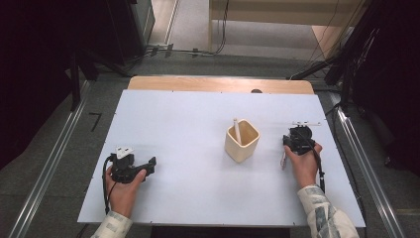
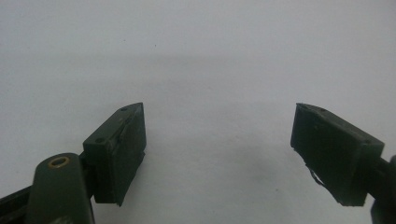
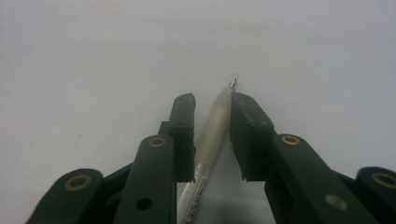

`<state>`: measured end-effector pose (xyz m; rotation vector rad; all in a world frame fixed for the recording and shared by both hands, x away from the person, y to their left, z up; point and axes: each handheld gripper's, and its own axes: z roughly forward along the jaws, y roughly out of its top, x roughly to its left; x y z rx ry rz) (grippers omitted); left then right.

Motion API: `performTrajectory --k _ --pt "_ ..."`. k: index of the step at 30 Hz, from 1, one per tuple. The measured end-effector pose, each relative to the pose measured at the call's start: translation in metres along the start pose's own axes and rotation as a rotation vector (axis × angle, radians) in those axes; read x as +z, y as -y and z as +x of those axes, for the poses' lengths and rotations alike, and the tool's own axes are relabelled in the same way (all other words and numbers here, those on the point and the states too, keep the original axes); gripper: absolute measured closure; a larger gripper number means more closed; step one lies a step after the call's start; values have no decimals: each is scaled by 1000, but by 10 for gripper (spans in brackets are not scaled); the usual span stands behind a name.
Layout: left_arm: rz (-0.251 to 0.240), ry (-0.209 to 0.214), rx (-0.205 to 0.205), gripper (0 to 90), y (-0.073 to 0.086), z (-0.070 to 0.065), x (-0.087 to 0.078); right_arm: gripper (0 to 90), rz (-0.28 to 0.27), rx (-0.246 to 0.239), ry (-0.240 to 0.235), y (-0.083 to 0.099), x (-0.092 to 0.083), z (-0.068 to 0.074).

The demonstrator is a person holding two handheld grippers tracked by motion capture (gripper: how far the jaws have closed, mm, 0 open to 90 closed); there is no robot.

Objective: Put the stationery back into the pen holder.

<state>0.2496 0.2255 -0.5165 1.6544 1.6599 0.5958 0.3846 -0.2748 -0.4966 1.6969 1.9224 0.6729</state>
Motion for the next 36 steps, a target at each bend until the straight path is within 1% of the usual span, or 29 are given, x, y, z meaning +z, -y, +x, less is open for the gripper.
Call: performTrajectory --k 3,5,8,14,19,27,34,36 --pt "2 0 2 191 0 0 0 713 0 2 19 0 1 1" --pt "2 0 3 191 0 0 0 720 3 18 29 0 0 3" --pt "2 0 3 191 0 0 0 725 2 32 37 0 1 4" --pt "2 -1 3 191 0 0 0 741 -6 41 46 1 1 6" --pt "2 0 3 191 0 0 0 760 -8 55 28 1 1 5" --pt "1 -1 0 191 0 0 0 785 -6 42 7 1 0 8" --pt "1 0 0 191 0 0 0 788 -3 51 -6 1 -1 10" --pt "1 0 1 191 0 0 0 788 -4 44 -8 1 -1 10"
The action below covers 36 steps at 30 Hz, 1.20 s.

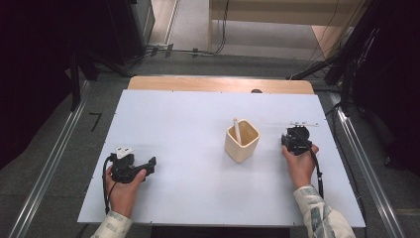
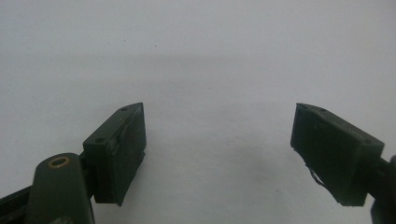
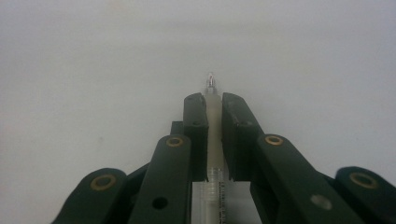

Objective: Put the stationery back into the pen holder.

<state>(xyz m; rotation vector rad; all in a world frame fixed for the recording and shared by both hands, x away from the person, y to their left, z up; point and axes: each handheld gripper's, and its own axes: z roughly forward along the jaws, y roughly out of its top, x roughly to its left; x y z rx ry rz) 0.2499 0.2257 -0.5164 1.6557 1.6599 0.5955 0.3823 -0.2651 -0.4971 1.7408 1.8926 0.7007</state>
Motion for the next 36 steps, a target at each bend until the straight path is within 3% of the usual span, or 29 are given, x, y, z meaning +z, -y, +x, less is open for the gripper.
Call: performTrajectory --k 14,36 --pt "2 1 0 191 0 1 0 790 -6 -28 -45 -1 -8 9" --pt "0 1 -1 191 0 1 0 792 -74 -86 -119 -6 -36 16"
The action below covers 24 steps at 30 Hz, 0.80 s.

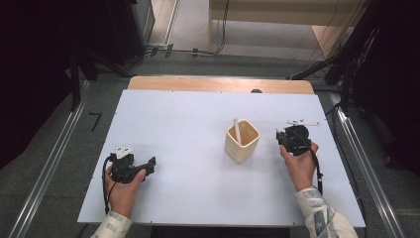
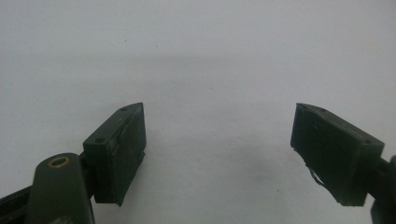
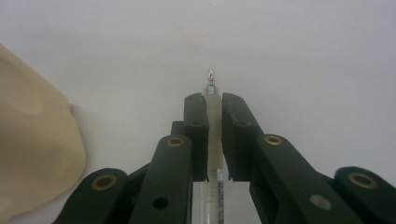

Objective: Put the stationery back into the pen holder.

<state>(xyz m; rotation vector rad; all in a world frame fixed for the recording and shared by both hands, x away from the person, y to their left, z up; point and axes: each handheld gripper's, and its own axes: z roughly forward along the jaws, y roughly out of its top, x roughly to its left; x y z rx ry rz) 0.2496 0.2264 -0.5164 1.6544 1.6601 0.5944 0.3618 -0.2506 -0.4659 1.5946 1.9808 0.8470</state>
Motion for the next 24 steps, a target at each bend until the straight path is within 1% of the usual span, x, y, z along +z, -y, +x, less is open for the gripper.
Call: performTrajectory --k 6,14,17,19,24 --pt "3 0 2 191 0 0 0 792 -40 -18 -37 -9 -15 6" --pt "1 -3 0 191 0 0 0 792 -82 -57 -95 -23 -34 23" --pt "2 -3 0 191 0 0 0 792 -99 -76 -111 -26 -39 28" --pt "1 -4 0 191 0 0 0 792 -101 -84 -120 -28 -42 31" --pt "2 -4 1 191 0 0 0 792 -112 -92 -143 -34 -45 36"
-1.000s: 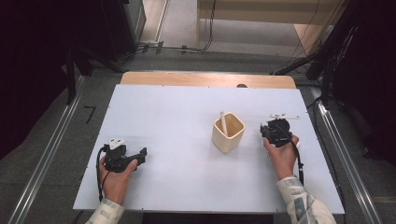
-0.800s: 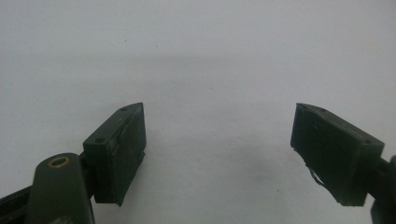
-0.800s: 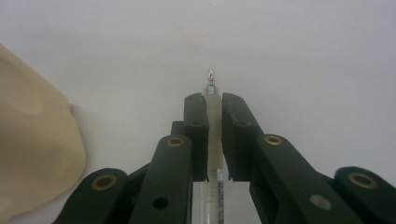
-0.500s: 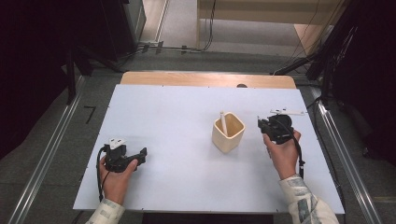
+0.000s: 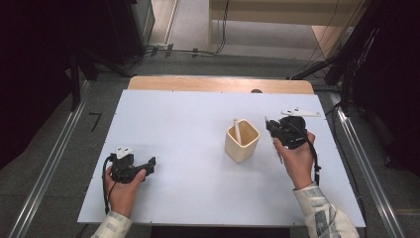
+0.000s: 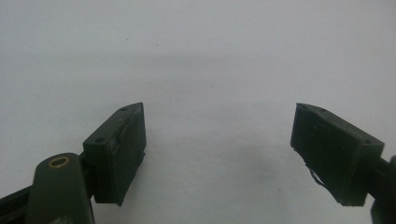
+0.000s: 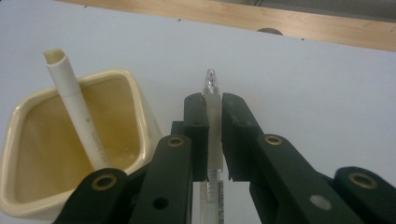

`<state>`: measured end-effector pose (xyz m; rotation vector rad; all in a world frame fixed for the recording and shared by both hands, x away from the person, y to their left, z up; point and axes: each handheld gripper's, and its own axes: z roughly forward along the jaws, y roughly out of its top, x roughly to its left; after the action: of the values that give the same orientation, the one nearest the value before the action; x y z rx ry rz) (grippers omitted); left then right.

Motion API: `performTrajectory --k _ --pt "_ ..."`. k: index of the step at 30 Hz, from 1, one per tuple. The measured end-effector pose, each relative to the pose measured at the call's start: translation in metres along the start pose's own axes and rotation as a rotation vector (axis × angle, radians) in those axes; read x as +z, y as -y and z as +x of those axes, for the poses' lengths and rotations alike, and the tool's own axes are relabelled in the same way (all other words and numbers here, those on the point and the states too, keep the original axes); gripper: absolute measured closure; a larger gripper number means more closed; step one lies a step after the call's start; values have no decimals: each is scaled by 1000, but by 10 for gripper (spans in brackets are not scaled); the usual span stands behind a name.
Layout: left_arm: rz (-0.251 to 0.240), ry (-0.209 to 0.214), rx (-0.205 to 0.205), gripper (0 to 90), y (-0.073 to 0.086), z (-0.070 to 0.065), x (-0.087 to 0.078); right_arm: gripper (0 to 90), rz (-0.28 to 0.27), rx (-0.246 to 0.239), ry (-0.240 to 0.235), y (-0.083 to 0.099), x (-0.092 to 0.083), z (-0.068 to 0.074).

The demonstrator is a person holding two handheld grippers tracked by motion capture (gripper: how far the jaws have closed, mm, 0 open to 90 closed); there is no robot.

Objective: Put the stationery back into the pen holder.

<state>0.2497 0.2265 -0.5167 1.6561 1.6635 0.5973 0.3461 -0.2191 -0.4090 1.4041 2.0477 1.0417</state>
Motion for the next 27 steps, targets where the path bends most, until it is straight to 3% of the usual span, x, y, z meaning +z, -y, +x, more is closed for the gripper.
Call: performTrajectory --k 15,27 --pt "-3 0 -8 191 0 1 0 792 -19 -24 -78 -25 0 22" --pt "-4 1 -9 191 0 2 0 792 -18 -47 -109 -43 9 40"
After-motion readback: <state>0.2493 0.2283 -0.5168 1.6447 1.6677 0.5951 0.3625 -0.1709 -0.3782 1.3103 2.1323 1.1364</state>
